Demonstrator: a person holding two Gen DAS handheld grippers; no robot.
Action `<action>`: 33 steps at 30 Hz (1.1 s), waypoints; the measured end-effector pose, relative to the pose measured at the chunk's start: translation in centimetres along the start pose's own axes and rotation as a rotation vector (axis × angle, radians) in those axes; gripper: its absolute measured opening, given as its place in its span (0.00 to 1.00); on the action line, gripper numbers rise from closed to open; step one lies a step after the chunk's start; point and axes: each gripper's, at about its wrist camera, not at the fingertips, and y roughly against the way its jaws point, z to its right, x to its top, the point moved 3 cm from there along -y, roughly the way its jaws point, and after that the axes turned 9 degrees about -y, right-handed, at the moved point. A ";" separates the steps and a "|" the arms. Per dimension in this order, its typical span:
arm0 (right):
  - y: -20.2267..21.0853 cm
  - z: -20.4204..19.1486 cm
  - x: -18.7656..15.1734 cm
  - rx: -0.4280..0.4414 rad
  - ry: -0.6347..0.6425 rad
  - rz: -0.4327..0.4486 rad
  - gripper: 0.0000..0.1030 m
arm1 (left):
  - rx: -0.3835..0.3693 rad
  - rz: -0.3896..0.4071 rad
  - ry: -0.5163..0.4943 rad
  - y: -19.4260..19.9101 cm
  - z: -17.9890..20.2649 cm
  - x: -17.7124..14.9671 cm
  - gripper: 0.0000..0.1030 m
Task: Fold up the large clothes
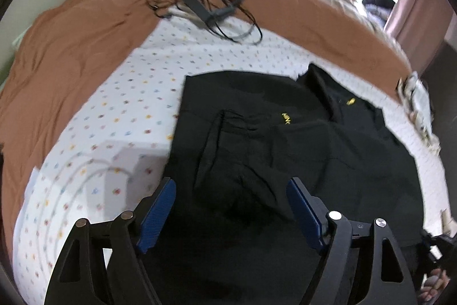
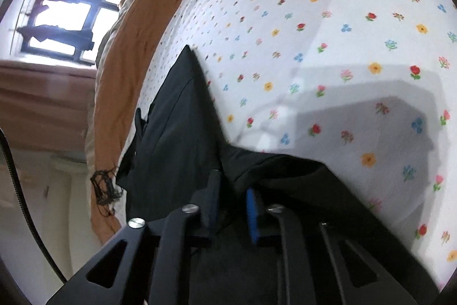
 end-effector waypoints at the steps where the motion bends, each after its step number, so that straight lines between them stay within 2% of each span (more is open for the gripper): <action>1: 0.0 0.3 0.2 0.014 -0.017 -0.005 0.08 | 0.016 -0.015 -0.016 -0.9 0.3 0.2 0.78; 8: 0.1 0.5 0.2 0.028 -0.047 -0.015 0.08 | 0.109 -0.112 -0.049 -5.8 0.3 0.0 0.77; 11: 0.0 0.7 0.3 0.037 -0.061 -0.025 0.08 | 0.077 -0.116 -0.058 -6.3 0.6 -0.5 0.65; 16: 0.1 0.6 0.4 0.042 -0.068 -0.027 0.08 | 0.074 -0.122 -0.096 -5.8 1.2 -1.1 0.41; 20: 0.4 0.1 0.0 0.039 -0.047 -0.022 0.11 | 0.048 -0.138 -0.094 -4.4 1.2 -1.9 0.36; 21: 0.4 -0.2 -0.2 0.035 -0.031 -0.024 0.15 | 0.045 -0.139 -0.094 -4.2 1.2 -2.0 0.36; 22: 0.2 -0.5 -0.4 0.033 -0.018 -0.033 0.26 | 0.039 -0.142 -0.095 -3.9 1.2 -2.3 0.36; 24: -0.8 -1.2 -1.0 0.044 0.019 -0.080 0.33 | 0.029 -0.141 -0.091 -3.4 1.0 -2.7 0.35; 25: -1.0 -1.4 -1.1 0.043 0.030 -0.089 0.33 | 0.026 -0.140 -0.089 -3.0 0.9 -2.9 0.35; 27: -0.7 -1.5 -1.1 0.047 0.039 -0.051 0.33 | 0.028 -0.139 -0.086 -2.5 0.7 -3.2 0.35; 30: 0.1 -1.1 -0.3 0.062 0.036 -0.014 0.13 | 0.018 -0.136 -0.079 -1.8 0.4 -3.5 0.35; 33: 0.3 -0.8 0.0 0.080 0.017 -0.015 0.09 | 0.027 -0.130 -0.089 -1.2 0.5 -3.9 0.35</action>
